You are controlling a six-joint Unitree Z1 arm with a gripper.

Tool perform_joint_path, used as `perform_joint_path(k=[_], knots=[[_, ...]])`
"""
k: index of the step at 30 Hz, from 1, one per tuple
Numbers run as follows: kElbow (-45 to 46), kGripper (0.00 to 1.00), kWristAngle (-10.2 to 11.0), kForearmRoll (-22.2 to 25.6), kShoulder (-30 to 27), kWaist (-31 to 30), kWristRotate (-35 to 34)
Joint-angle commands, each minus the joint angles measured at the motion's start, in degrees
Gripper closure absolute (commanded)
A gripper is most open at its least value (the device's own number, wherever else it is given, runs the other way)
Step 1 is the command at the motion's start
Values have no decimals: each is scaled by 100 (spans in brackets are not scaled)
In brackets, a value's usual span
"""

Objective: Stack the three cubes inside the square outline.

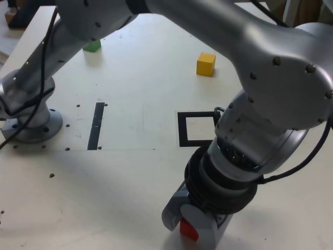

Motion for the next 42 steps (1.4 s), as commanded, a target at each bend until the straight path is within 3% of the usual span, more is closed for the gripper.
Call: perform_joint_path(k=[1, 9, 16, 28, 42], knots=[[83, 71, 52, 61, -129, -8, 10], [653, 71, 286, 92, -873, 149, -155], [1135, 71, 499, 93, -1562, 682, -202], [1875, 71, 479, -36, -2177, 1919, -200], [2261, 71, 374, -513, -2137, 2663, -152]])
